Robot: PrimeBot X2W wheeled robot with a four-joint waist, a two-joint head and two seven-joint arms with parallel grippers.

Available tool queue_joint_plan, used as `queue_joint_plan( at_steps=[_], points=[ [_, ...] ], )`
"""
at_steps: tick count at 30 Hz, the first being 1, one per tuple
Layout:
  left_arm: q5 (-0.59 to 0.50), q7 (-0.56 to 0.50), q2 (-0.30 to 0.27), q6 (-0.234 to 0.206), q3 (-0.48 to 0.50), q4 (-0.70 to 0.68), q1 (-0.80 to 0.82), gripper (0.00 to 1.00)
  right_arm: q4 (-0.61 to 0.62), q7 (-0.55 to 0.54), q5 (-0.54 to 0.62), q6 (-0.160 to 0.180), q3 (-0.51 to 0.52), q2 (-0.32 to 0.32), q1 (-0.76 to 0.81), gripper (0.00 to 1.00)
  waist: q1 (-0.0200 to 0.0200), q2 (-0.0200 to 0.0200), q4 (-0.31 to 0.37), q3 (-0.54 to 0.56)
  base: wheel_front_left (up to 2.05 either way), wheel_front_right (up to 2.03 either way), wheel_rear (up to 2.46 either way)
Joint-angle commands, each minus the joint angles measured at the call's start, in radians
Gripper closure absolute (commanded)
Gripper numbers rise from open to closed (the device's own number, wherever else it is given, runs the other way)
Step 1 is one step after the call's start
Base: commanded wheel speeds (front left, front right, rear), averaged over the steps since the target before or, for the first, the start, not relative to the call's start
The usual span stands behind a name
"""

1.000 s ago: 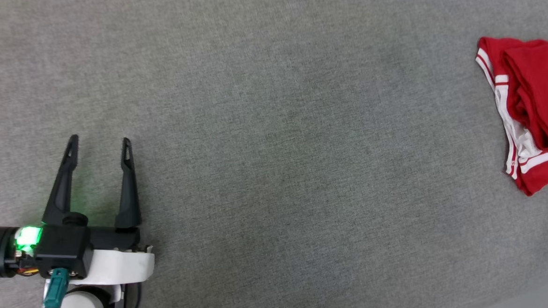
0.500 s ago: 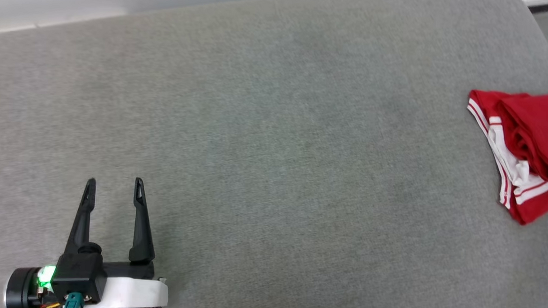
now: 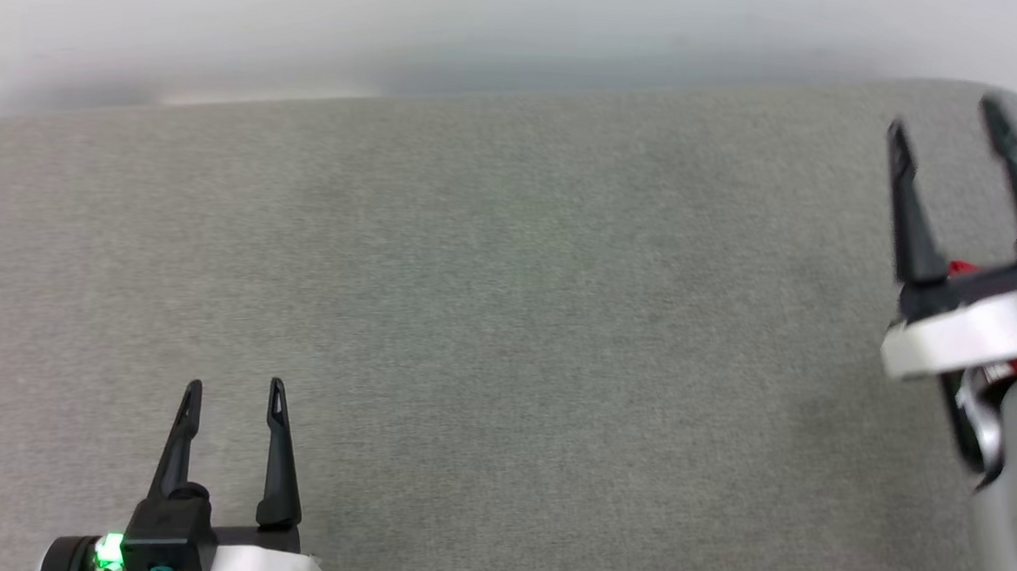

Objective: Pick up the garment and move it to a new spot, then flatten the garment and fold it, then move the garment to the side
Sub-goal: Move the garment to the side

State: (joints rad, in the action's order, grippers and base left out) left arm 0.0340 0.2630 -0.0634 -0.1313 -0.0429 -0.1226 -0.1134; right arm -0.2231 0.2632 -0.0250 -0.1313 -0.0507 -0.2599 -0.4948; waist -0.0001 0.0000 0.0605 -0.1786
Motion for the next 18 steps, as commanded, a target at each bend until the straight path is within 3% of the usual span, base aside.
queue_joint_plan(
  at_steps=[1,3,6,18],
  points=[
    [0.002,0.002,0.001,0.003,0.0,0.006,-0.008,0.0,0.011,0.001,-0.007,0.001,0.01,0.017,0.048,0.0,0.0001,0.0,-0.032,0.03,0.0,0.0,0.0],
    [0.001,0.002,0.004,0.007,0.002,0.018,-0.027,0.0,0.055,0.001,-0.016,0.001,0.046,0.083,0.179,0.0,0.0001,0.0,-0.056,0.057,0.0,0.0,0.0],
    [0.003,0.002,0.006,0.009,0.007,0.024,-0.037,0.0,0.076,0.001,-0.01,0.001,0.067,0.123,0.273,0.0,0.0001,0.0,-0.067,0.079,0.0,0.0,0.0],
    [0.004,0.002,0.011,0.028,0.02,0.055,-0.104,0.0,0.161,0.002,-0.036,0.001,0.121,0.208,0.562,0.0,0.0001,0.0,-0.093,0.167,0.0,0.0,0.0]
  ],
)
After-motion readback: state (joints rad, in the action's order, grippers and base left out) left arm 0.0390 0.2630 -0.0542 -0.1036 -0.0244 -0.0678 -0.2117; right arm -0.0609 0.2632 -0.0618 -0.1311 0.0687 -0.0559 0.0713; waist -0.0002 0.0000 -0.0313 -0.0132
